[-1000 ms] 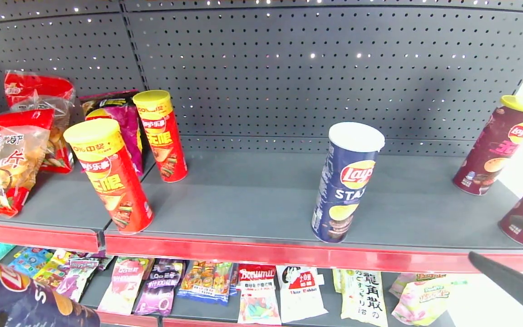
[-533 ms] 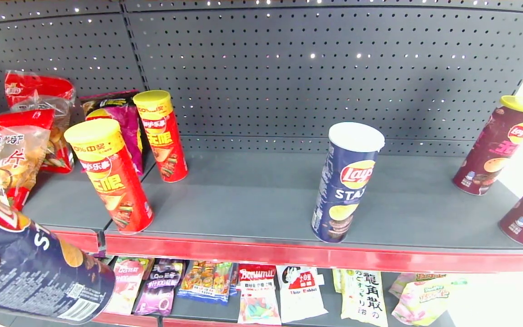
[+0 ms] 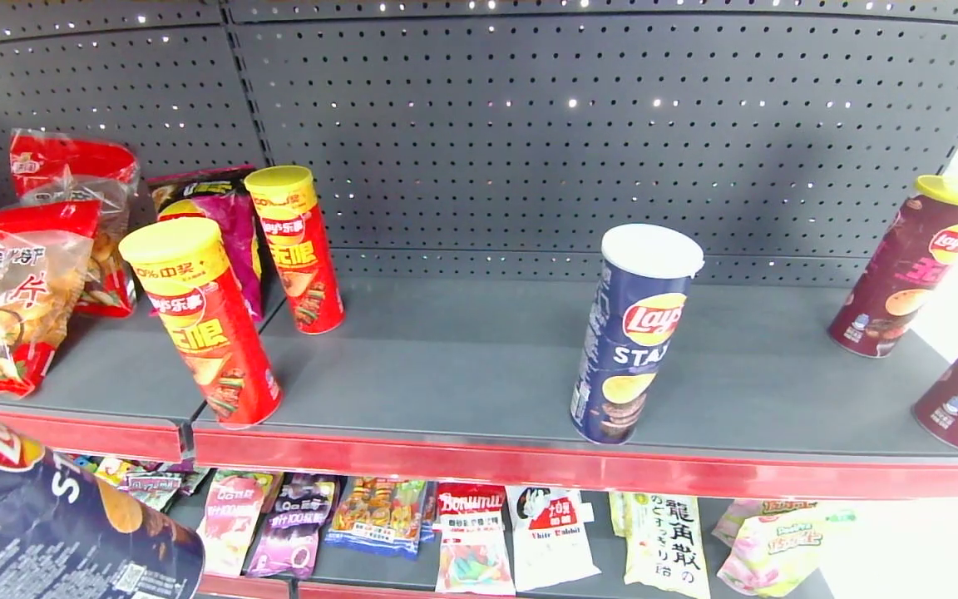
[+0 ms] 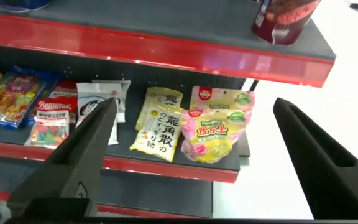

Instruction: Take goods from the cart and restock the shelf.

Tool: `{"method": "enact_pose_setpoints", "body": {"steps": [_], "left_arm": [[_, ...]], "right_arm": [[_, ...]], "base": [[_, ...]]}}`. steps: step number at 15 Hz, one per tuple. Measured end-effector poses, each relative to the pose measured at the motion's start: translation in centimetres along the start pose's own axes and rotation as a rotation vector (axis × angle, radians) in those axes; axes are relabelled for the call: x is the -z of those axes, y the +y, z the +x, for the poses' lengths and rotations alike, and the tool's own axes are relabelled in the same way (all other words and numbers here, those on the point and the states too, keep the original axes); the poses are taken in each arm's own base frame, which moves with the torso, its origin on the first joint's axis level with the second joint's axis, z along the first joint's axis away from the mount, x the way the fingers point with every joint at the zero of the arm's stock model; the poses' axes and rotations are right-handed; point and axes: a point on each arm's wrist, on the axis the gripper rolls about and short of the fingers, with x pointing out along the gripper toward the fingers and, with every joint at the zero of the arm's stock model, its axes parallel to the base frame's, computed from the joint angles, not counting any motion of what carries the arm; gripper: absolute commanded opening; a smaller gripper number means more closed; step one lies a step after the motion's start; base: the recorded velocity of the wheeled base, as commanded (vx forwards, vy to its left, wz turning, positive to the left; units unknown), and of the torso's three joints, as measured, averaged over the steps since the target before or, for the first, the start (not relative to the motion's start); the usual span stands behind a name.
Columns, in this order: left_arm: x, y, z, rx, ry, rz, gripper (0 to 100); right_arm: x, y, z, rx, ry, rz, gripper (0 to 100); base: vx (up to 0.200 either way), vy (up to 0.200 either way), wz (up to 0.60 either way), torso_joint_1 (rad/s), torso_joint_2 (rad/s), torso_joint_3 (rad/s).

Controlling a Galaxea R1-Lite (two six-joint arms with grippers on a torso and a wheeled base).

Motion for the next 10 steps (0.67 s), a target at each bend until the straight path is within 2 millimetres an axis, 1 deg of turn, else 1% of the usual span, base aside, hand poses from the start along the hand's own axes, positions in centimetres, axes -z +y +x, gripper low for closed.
{"method": "enact_pose_setpoints", "body": {"steps": [2,5,6,7,10], "left_arm": [[0.8,-0.4,-0.9,-0.026,-0.014,-0.003,0],[1.8,-0.9,-2.2,-0.075,-0.013,-0.020,0],[2.0,-1.0,-2.6,-0.130,-0.008,-0.021,0],[2.2,-1.0,-2.8,-0.162,-0.007,-0.020,0],[2.2,-1.1,-2.9,-0.179,-0.010,0.024,0]], "right_arm": [[0.6,0.0,0.0,0.005,-0.011,0.016,100],[0.8,0.1,0.0,0.004,-0.020,0.023,100],[0.8,0.1,-0.1,0.004,-0.021,0.024,100],[0.9,0.1,-0.1,0.005,-0.022,0.025,100],[0.9,0.1,-0.1,0.006,-0.023,0.029,100]], "base": [[0.000,0.000,0.00,0.000,0.00,0.000],[0.000,0.000,0.00,0.000,0.00,0.000],[0.000,0.000,0.00,0.000,0.00,0.000],[0.000,0.000,0.00,0.000,0.00,0.000],[0.000,0.000,0.00,0.000,0.00,0.000]]}}
